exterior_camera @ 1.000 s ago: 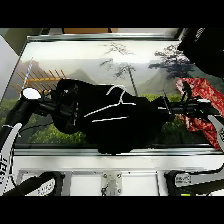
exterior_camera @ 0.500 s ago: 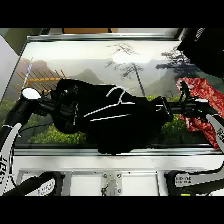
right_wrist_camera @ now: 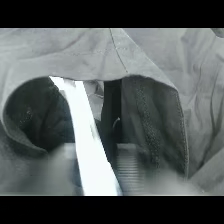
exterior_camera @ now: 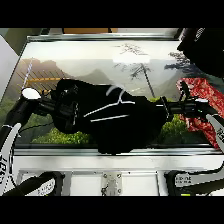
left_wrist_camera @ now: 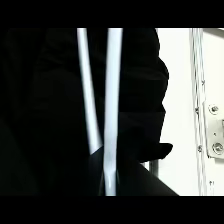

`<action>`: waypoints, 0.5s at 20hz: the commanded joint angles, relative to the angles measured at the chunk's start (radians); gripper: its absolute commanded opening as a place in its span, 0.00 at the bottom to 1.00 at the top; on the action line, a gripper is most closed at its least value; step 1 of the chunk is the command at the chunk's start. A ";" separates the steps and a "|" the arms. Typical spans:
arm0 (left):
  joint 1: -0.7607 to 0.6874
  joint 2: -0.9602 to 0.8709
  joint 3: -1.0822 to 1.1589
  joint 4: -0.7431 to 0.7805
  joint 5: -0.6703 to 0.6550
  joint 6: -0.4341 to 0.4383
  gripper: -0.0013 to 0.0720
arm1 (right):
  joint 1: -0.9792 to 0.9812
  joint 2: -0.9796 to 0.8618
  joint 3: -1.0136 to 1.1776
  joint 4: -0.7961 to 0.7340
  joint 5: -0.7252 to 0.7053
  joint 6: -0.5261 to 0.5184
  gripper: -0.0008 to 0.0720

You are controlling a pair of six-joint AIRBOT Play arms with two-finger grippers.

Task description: Fold the clothes and pants, and hang the long-sleeved shirts on hangers.

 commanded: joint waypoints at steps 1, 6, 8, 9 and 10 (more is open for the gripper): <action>-0.001 -0.001 0.000 0.000 -0.001 0.005 0.04 | 0.001 0.000 0.000 0.008 -0.001 0.005 0.04; 0.000 -0.001 0.000 0.000 0.010 0.005 0.04 | 0.001 0.000 0.000 0.018 0.000 0.005 0.04; -0.001 -0.001 0.000 0.000 0.011 0.005 0.04 | 0.001 0.000 0.000 0.023 0.000 0.005 0.04; 0.000 -0.001 0.000 0.000 0.011 0.005 0.04 | 0.001 0.000 0.000 0.023 -0.001 0.005 0.03; 0.000 -0.001 0.000 0.009 0.015 0.005 0.04 | 0.001 0.000 0.000 0.025 -0.001 0.005 0.03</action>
